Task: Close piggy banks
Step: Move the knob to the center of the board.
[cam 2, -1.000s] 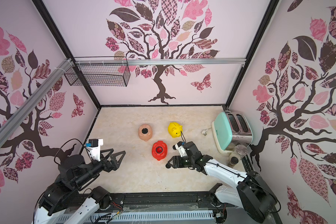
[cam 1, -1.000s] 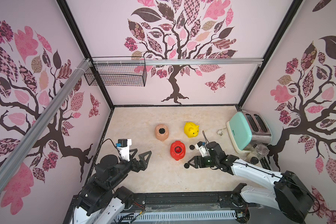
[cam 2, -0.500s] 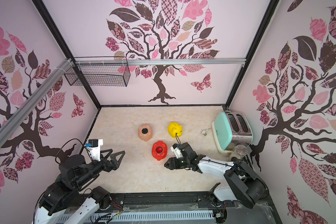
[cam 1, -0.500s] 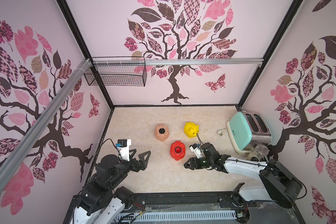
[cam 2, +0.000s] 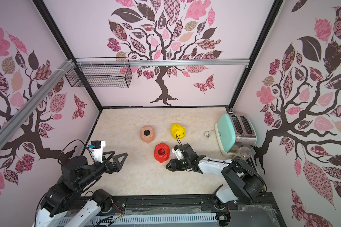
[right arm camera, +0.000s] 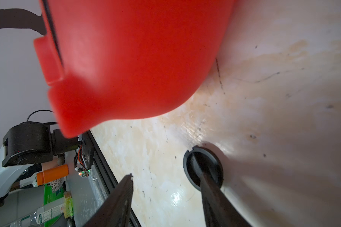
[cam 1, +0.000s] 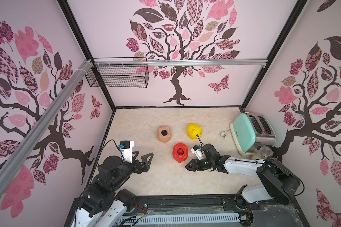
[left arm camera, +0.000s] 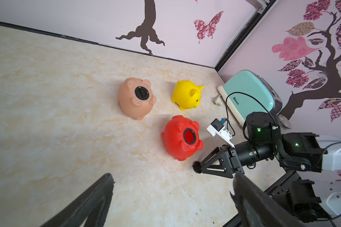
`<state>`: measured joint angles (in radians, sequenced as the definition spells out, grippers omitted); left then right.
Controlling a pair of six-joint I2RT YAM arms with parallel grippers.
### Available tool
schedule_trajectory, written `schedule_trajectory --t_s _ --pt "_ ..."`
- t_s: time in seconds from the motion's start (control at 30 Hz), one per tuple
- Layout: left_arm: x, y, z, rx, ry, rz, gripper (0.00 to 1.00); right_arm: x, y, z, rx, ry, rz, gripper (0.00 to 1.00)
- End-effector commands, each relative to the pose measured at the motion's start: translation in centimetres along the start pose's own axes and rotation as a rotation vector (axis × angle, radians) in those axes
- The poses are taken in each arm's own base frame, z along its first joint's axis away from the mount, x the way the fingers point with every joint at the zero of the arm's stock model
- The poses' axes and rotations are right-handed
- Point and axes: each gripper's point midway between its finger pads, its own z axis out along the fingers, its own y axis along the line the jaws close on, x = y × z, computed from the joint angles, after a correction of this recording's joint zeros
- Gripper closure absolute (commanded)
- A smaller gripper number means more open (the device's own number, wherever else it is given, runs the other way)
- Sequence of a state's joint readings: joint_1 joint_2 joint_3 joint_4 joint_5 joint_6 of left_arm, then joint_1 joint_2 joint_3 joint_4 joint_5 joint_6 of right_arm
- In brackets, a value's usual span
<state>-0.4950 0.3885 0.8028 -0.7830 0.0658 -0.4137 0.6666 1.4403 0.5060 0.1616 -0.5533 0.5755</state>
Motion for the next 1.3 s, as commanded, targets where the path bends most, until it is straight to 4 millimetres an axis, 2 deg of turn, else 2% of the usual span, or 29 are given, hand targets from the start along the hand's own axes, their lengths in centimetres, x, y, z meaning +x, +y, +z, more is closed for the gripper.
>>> schedule_trajectory --t_s 0.0,0.37,0.6,0.93,1.13,1.27 --pt "0.0 0.0 0.3 0.003 0.007 0.014 0.03 -1.3 1.1 0.1 -0.017 -0.017 -0.028 0.42" --pt "0.3 0.0 0.6 0.004 0.021 0.015 0.03 -0.7 -0.2 0.6 0.020 -0.004 -0.010 0.42" --pt "0.3 0.0 0.6 0.002 0.023 0.014 0.03 0.7 -1.5 0.5 0.052 0.019 0.014 0.42" --pt "0.3 0.0 0.7 0.005 0.026 0.012 0.03 2.3 -2.7 -1.3 0.136 0.025 0.011 0.41" --pt "0.3 0.0 0.7 0.001 0.025 0.013 0.03 4.6 -4.5 -1.7 0.190 0.065 0.065 0.41" --pt "0.3 0.0 0.7 0.003 0.025 0.010 0.03 4.8 -4.4 -2.5 0.193 0.042 0.069 0.42"
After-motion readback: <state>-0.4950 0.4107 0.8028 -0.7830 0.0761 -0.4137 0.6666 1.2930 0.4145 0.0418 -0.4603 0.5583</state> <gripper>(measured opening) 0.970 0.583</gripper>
